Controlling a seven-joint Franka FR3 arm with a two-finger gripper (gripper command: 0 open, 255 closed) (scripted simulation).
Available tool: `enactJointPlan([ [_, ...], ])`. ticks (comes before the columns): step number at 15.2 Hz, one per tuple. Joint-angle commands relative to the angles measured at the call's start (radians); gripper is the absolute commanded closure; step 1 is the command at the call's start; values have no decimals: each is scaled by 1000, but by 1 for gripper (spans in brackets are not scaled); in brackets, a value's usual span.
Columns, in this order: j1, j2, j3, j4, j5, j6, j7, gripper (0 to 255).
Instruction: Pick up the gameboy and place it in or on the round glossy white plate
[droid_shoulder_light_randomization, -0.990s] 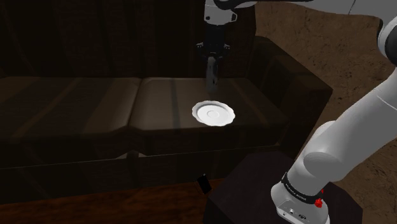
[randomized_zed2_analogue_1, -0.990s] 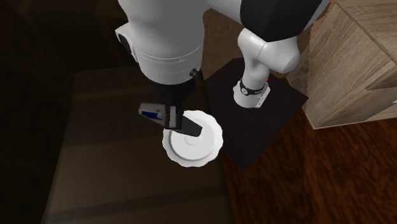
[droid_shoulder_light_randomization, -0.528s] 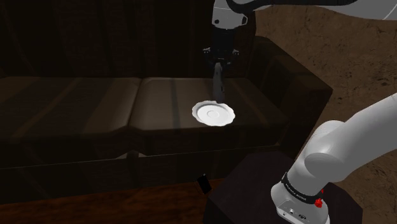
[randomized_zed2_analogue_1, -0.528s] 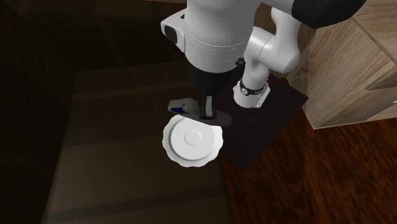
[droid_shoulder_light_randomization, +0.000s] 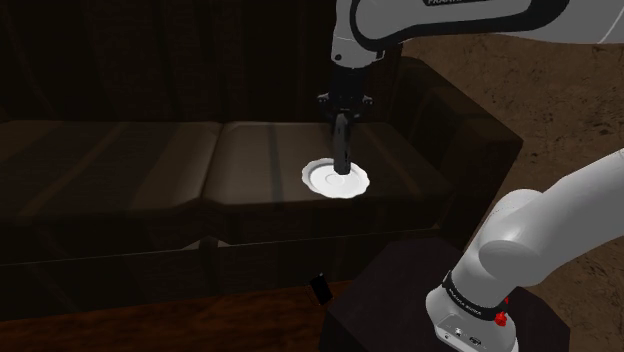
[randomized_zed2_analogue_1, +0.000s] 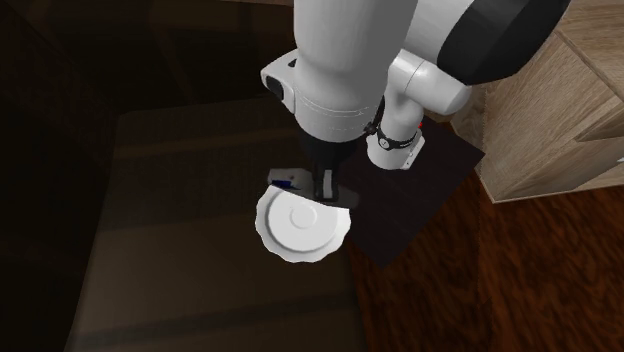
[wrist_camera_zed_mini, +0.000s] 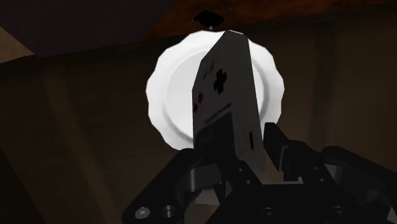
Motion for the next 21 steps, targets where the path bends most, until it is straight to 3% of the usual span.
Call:
enactJointPlan([
  [1,1,-2,2,-31,1,30,3,255],
  [9,3,2,6,-139,2,142,8,255],
  [17,3,2,6,-139,2,142,8,255],
  [18,3,4,6,-137,2,142,8,0],
  [21,2,2,4,-141,1,144,5,0],
])
